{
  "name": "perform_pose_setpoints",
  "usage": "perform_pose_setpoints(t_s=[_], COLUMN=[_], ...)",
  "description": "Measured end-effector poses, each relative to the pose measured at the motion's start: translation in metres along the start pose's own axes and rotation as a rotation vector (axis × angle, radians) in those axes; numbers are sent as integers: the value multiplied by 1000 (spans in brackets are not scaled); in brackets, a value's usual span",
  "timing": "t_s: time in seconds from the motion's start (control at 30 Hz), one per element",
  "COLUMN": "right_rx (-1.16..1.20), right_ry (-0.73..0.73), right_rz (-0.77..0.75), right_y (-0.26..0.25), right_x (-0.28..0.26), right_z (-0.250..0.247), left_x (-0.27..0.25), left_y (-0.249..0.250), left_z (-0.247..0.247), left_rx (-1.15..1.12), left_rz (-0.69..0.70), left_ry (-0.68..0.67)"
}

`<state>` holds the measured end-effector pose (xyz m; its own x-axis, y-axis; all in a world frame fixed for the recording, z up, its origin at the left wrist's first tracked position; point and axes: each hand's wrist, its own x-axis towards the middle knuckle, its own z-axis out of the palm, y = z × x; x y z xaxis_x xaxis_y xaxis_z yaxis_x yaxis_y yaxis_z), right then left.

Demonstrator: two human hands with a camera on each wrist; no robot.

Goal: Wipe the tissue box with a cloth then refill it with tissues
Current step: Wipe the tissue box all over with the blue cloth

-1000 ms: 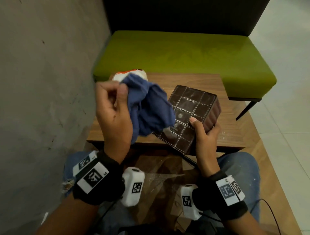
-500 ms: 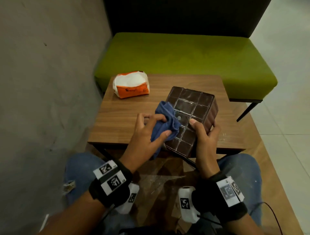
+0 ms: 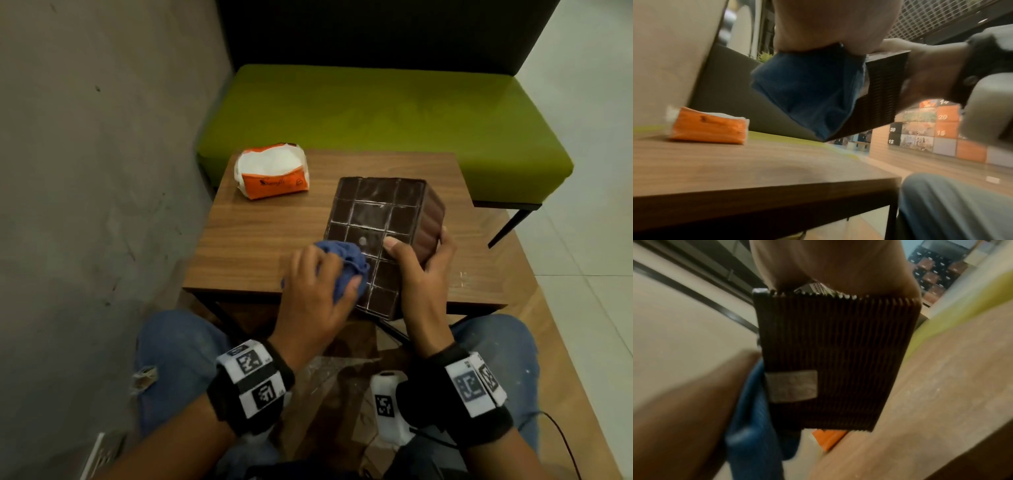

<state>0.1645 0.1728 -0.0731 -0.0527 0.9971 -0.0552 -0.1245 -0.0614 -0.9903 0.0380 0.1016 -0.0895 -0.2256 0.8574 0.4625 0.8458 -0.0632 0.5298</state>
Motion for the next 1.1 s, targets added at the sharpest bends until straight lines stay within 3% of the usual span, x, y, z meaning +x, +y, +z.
perform_pose_setpoints(t_s=[0.1, 0.27, 0.43, 0.6, 0.77, 0.93, 1.1], right_rx=[-20, 8, 8, -27, -42, -72, -72], right_ry=[-23, 59, 153, 214, 234, 222, 251], right_rz=[2, -71, 3, -54, -55, -39, -49], right_y=[2, -3, 5, 7, 4, 12, 8], right_x=[-1, -1, 8, -1, 6, -4, 3], right_z=[0, -2, 1, 1, 8, 5, -1], left_x=[20, 36, -10, 22, 2, 28, -2], left_y=[-2, -24, 16, -19, 26, 1, 9], left_z=[3, 5, 8, 2, 3, 6, -1], left_rx=[75, -43, -101, -205, -362, -262, -418], left_rz=[19, -235, 28, -184, -57, -189, -108], left_ry=[13, 67, -135, 9, -70, -11, -187])
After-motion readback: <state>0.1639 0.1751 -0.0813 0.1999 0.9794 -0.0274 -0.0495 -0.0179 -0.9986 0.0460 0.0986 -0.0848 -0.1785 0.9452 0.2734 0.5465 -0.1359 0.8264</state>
